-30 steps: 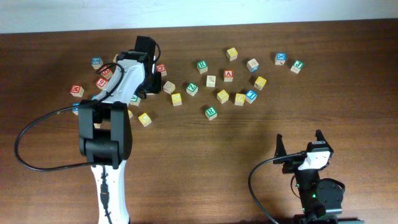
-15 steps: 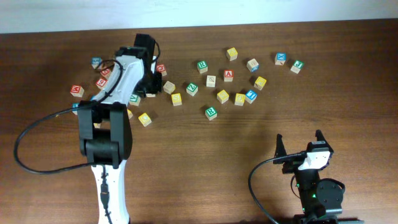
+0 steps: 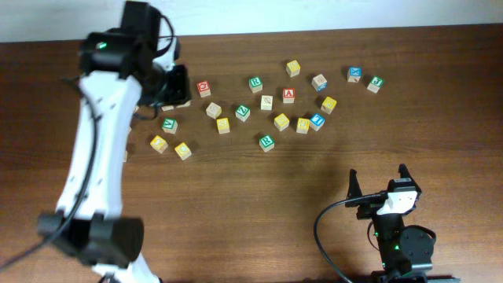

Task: Spell out ICRA
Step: 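Carry the I block toward the front and set it down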

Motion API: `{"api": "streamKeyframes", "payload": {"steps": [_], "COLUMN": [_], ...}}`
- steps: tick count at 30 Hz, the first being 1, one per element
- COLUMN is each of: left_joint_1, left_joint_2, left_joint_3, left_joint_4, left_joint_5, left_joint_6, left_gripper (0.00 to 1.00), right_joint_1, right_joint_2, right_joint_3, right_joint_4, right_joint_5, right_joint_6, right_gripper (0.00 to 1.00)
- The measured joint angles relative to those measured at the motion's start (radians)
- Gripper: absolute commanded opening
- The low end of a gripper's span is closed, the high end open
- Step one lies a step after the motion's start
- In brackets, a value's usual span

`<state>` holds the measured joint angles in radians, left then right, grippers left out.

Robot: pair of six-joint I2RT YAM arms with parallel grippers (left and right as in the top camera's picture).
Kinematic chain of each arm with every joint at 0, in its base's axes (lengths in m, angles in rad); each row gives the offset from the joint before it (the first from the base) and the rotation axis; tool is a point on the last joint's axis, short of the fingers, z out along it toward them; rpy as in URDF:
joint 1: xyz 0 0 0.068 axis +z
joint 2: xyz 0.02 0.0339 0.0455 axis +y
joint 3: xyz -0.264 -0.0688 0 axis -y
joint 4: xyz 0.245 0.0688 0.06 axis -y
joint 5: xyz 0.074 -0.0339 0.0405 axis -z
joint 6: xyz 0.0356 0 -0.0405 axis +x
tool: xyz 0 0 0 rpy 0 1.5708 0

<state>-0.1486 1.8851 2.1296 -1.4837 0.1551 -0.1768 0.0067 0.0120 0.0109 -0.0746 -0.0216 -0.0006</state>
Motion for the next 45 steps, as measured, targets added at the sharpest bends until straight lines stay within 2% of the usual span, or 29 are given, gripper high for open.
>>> {"api": "streamKeyframes", "payload": {"steps": [2, 5, 8, 12, 19, 23, 33, 38, 41, 45], "left_joint_1": [0.004, 0.004, 0.004, -0.010, -0.132, -0.222, -0.319, -0.319, -0.319, -0.319], "left_joint_2": [-0.079, -0.106, -0.141, -0.194, -0.208, -0.212, -0.212, -0.212, -0.212, -0.213], "left_joint_3": [0.008, 0.008, -0.026, -0.208, -0.674, -0.854, -1.020, -1.025, -1.038, -1.126], "left_joint_4": [-0.071, -0.201, -0.200, -0.186, 0.092, 0.216, 0.278, 0.354, 0.451, 0.683], "left_joint_5": [0.003, 0.004, 0.004, 0.007, 0.007, 0.011, 0.014, 0.005, -0.064, -0.204], "left_joint_6": [0.000, -0.001, -0.007, -0.008, -0.074, -0.120, -0.191, -0.225, -0.244, -0.277], "left_gripper": [0.23, 0.22, 0.22, 0.22, 0.23, 0.23, 0.22, 0.23, 0.23, 0.25], "right_joint_1": [0.000, 0.000, 0.000, 0.000, 0.000, 0.000, 0.000, 0.000, 0.000, 0.000], "right_joint_2": [0.000, 0.000, 0.000, -0.001, 0.000, 0.000, 0.000, 0.000, 0.000, 0.000], "right_joint_3": [0.000, 0.000, 0.000, 0.000, 0.000, 0.000, 0.000, 0.000, 0.000, 0.000], "right_joint_4": [0.000, 0.000, 0.000, 0.000, 0.000, 0.000, 0.000, 0.000, 0.000, 0.000], "right_joint_5": [0.000, 0.000, 0.000, 0.000, 0.000, 0.000, 0.000, 0.000, 0.000, 0.000], "right_joint_6": [0.000, 0.000, 0.000, 0.000, -0.001, 0.000, 0.000, 0.000, 0.000, 0.000], "right_gripper": [0.98, 0.98, 0.99, 0.98, 0.98, 0.98, 0.98, 0.98, 0.98, 0.98]}}
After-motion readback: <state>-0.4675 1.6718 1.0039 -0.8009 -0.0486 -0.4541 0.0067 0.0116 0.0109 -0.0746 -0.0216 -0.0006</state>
